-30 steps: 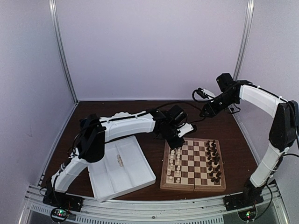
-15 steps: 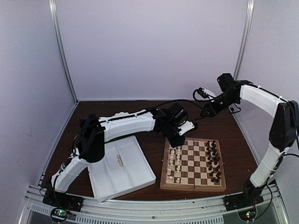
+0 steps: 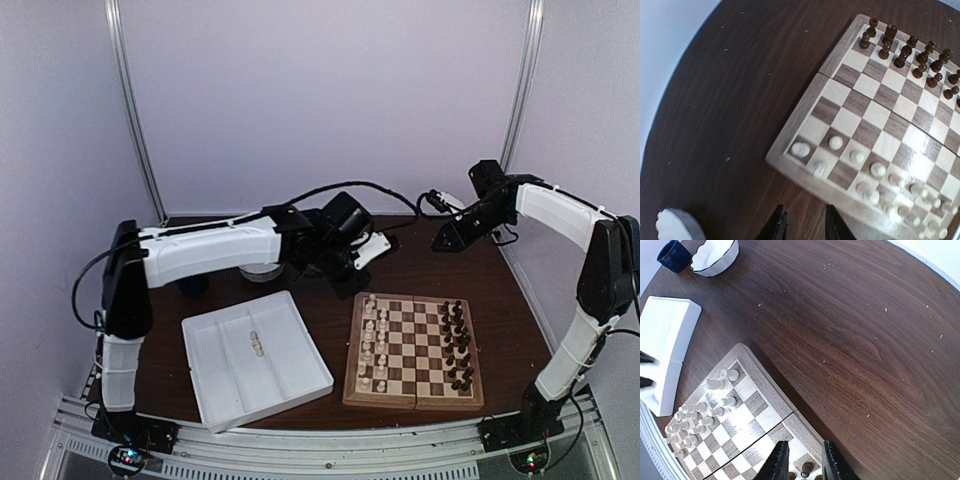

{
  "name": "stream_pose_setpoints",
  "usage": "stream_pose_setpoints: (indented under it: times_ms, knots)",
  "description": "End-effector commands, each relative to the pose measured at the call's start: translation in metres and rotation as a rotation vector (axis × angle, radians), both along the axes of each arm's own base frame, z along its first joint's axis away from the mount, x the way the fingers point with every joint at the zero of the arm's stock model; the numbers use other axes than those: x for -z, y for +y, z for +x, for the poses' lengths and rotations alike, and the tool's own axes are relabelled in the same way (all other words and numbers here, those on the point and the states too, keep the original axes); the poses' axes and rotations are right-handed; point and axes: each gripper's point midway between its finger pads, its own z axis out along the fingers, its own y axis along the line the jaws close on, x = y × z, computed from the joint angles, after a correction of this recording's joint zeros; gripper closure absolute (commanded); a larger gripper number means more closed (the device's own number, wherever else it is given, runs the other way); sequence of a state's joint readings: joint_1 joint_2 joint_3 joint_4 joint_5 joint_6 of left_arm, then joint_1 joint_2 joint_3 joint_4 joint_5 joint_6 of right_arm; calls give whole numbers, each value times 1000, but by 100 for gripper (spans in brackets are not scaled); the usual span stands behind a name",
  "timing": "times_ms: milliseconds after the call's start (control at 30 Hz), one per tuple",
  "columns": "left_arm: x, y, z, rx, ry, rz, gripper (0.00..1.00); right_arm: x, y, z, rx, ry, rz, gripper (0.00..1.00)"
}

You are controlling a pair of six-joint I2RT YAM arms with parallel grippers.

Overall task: Set up the chess pieces on the board
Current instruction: Place the pawn on b2, then pick up the chess pile from the storage box.

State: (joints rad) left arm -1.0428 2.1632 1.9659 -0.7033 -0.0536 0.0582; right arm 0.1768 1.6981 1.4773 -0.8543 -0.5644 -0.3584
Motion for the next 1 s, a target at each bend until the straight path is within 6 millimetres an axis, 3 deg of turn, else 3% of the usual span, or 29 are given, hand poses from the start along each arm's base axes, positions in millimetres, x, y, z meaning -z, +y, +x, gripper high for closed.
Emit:
stream_pose_setpoints:
  times_ms: [0,133,200,400,633,967]
  knots:
    - [-64,62,10,-201,-130,-53,70,-15,2,-2,-4,-34,49,73]
    - [-44,144,14,-539,-46,36,70,-15,4,-2,-12,-33,61,73]
    - [-28,180,3,-734,15,10,70,-14,4,-2,-11,-30,62,73]
    - [28,228,-30,-1059,173,-93,73,-12,6,-2,-17,-20,71,72]
    - [75,248,-47,-1167,233,-7,74,-13,7,-5,-21,-16,79,72]
    - [105,238,-62,-1184,364,-2,74,-14,7,-6,-21,-16,82,72]
